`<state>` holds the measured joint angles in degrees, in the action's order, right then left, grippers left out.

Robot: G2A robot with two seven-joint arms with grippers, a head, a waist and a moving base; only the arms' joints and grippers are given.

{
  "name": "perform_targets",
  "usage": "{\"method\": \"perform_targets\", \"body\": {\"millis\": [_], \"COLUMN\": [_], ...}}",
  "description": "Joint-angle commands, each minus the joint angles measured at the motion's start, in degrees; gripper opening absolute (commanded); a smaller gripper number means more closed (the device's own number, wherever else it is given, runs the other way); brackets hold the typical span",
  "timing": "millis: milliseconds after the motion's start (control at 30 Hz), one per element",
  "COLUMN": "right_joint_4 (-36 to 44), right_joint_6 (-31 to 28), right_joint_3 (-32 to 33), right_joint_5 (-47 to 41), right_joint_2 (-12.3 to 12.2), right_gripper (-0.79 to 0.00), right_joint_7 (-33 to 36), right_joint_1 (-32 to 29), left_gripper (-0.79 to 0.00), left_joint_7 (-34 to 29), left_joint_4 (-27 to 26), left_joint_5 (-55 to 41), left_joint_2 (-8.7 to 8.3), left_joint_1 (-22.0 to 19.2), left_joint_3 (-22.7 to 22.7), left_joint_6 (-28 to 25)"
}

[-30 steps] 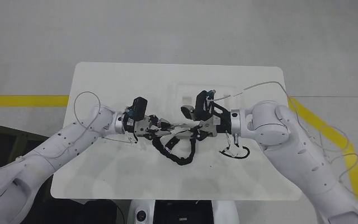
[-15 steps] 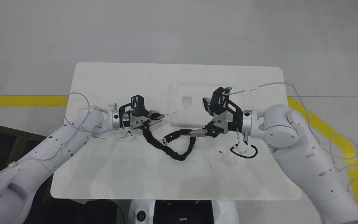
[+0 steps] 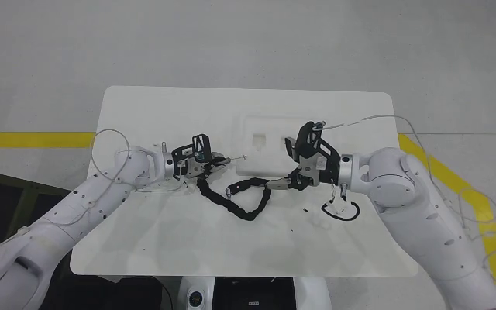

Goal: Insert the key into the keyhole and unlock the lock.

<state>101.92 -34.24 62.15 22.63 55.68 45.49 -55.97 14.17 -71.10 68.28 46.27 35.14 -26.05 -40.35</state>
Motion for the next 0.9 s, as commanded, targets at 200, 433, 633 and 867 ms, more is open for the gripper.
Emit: {"method": "perform_targets", "body": {"millis": [200,433,633,867], "right_joint_4": [-2.3,-4.4,-6.2,-9.2], "right_joint_6": [-2.2,-3.8,-6.4,-6.7], "right_joint_3": [2.8,8.1,14.3,18.2], "right_joint_5": [1.7,7.3,14.8,23.1], "right_joint_2": [-0.4,-1.3,-2.0,-2.5], "right_gripper": [0.000,0.000,0.000,0.000], "right_joint_7": [-2.9,-7.6,-15.8,-21.5], "right_joint_1": [-0.8,-2.6,-4.0,-4.1], "left_gripper": [0.000,0.000,0.000,0.000], "left_joint_7": [5.2,16.3,24.3,29.7], "left_joint_4": [1.0,3.2,6.9,10.7], "left_joint_5": [3.2,6.7,10.9,11.3], "left_joint_2": [0.30,0.18,-0.14,0.31], "left_joint_1": [0.4,0.2,-0.6,-2.1], "left_joint_3": [-2.2,-5.7,-9.3,-12.8], "left_joint_6": [-2.4,-2.0,2.4,7.1]}}
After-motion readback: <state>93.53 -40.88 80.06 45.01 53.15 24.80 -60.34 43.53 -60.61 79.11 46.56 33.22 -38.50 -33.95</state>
